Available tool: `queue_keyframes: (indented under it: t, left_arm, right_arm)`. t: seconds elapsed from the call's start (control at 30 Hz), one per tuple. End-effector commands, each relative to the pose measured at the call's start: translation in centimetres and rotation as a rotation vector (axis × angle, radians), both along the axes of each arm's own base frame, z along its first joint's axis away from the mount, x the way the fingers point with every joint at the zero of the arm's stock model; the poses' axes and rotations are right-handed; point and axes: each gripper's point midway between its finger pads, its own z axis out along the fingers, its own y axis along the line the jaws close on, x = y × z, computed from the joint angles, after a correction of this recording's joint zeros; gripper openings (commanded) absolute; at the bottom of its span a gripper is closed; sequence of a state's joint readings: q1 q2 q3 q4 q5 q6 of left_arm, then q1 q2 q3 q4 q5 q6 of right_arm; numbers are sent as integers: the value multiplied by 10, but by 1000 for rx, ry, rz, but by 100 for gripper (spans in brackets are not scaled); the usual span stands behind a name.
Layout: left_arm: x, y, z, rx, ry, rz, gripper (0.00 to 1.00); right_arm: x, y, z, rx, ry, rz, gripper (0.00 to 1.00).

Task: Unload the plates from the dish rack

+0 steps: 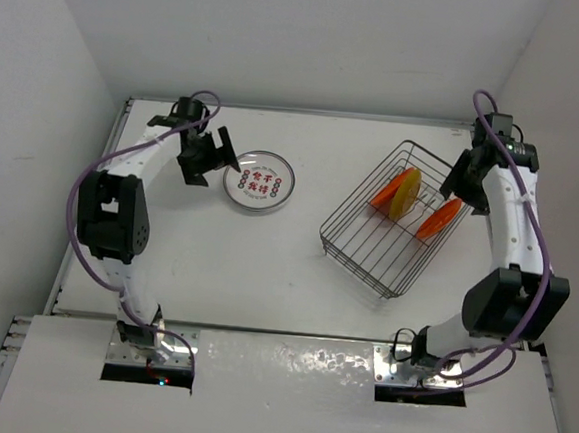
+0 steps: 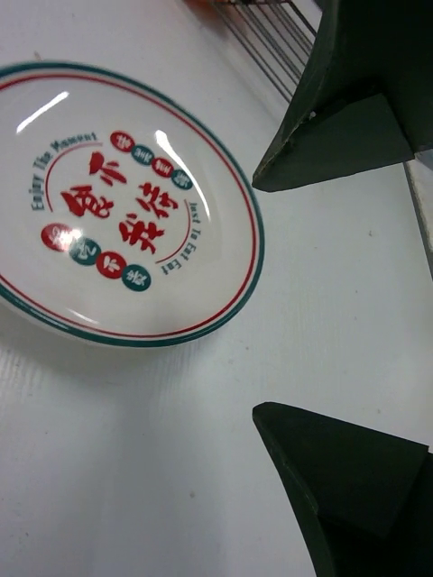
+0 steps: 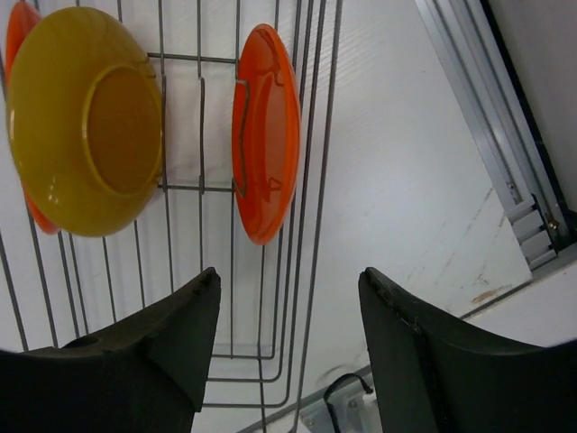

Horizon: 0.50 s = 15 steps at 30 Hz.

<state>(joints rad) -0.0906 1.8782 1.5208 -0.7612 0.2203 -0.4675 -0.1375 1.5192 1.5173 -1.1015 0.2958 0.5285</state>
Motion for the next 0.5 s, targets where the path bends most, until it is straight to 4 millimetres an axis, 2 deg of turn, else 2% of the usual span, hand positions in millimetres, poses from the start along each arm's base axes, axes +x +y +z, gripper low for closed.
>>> queue_keyframes:
  t: [0.0, 0.1, 0.33, 0.47]
  left_arm:
    - [2, -2, 79, 5, -196, -36, 100]
    - [-8, -6, 88, -1, -211, -65, 100]
    - [-29, -8, 80, -13, -189, -96, 100]
    - [-30, -7, 81, -8, -188, -104, 100]
  right_arm:
    - [24, -4, -14, 0, -4, -24, 58]
    - [27, -9, -29, -20, 39, -45, 52]
    - [28, -18, -67, -71, 148, -52, 34]
    - [24, -22, -76, -99, 173, -63, 27]
